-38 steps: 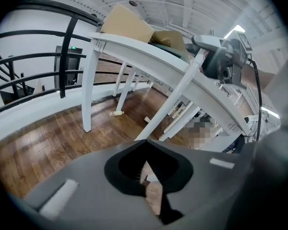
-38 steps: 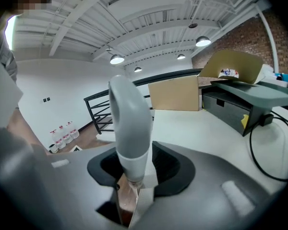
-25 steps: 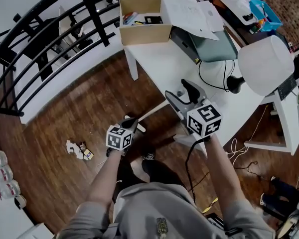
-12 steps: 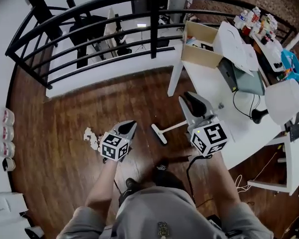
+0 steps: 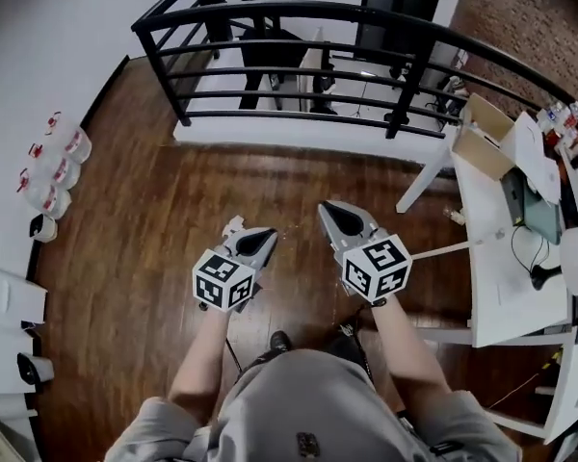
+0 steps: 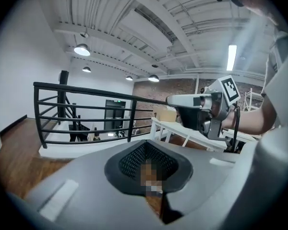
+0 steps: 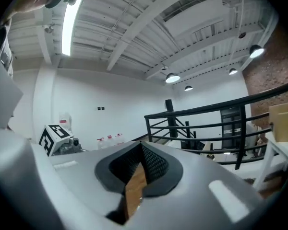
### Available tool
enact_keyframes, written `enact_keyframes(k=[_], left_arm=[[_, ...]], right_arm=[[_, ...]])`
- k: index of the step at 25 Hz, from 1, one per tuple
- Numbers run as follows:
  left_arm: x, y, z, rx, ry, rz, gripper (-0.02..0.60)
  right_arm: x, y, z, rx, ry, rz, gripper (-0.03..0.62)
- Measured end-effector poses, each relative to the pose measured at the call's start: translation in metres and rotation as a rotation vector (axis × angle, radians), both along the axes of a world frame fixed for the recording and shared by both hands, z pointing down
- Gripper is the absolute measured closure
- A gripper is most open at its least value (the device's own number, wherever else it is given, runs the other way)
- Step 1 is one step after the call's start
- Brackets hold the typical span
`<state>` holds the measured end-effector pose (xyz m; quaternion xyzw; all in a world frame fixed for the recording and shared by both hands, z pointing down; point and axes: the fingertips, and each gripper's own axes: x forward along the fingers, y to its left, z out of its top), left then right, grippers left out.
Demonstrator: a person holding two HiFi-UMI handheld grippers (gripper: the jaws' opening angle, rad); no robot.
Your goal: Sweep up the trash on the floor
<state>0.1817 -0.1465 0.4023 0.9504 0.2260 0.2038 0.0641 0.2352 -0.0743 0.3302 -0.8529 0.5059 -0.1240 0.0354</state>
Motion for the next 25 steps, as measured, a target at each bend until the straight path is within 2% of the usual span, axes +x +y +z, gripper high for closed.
enact_keyframes(k=[6, 12, 18, 25], left_arm=[[-0.054, -0.058, -0.044, -0.016, 0.095, -0.118, 0.577], [-0.09, -0.097, -0.079, -0.013, 0.176, -0.237, 0.577], [-0.114, -0.108, -0.087, -0.015, 0.194, -0.261, 0.578], [-0.118, -0.117, -0.092, -0.015, 0.206, -0.27, 0.577]], right_arm=[[-0.066, -0.096, -0.004, -0.013, 0.0, -0.178, 0.594], [-0.107, -0.143, -0.027, -0.019, 0.047, -0.289, 0.594], [-0.128, -0.163, -0.038, -0.014, 0.069, -0.323, 0.594], [-0.13, -0.166, -0.036, -0.023, 0.052, -0.306, 0.594]])
